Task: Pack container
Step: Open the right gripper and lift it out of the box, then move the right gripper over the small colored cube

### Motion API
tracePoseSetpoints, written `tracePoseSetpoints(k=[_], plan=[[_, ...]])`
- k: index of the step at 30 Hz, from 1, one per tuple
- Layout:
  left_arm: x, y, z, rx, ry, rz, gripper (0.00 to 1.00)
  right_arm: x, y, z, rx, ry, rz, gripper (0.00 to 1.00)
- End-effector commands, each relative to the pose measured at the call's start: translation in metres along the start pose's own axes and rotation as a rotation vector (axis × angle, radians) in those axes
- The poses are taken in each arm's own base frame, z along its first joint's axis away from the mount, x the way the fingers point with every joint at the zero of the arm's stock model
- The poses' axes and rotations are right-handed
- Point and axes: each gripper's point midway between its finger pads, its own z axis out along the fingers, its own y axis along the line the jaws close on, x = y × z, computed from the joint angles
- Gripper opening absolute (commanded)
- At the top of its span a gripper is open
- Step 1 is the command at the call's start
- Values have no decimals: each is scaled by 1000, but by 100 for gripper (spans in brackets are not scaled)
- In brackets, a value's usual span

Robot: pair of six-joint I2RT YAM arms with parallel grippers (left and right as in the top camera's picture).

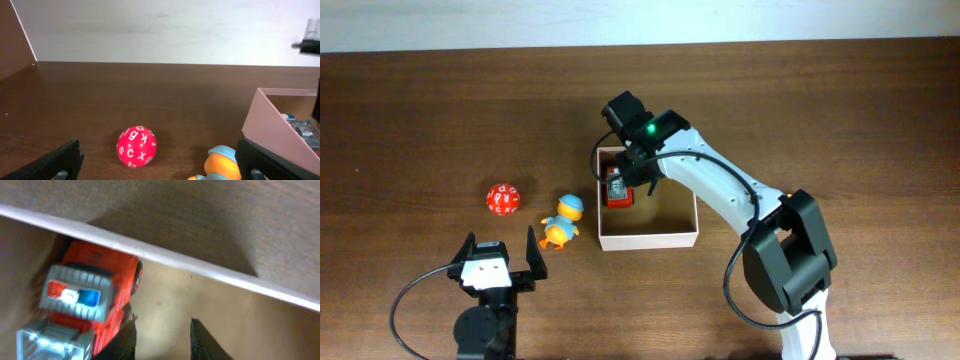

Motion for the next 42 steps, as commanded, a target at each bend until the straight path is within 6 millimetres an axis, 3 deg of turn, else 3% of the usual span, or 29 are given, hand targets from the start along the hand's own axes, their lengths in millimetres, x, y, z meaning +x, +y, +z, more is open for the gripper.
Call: tracePoseSetpoints(k=[1, 7, 10, 18, 22, 26, 37, 40, 42], plan=[[0, 3, 0, -13, -4, -10, 99, -26, -2, -40, -6, -86, 50, 31], [0, 3, 0, -13, -4, -10, 99, -38, -10, -94, -3, -133, 67, 39], [0, 3, 0, -13, -4, -10, 99, -38, -36, -112, 68, -128, 119, 41], [0, 3, 0, -13, -4, -10, 99, -11, -119, -116, 206, 11, 263, 42], [0, 3, 0, -13, -4, -10, 99, 8, -151, -118, 241, 92, 306, 46], [0, 3, 0, -13, -4, -10, 99, 29, -181, -135, 285, 150, 344, 49], [0, 3, 0, -13, -4, -10, 99, 65, -199, -236, 324, -43, 445, 55], [0, 3, 0, -13, -4, -10, 99, 82, -205, -244, 364, -55, 482, 64], [0, 3, 0, -13, -4, -10, 99, 94, -209, -238, 379, -28, 504, 67]])
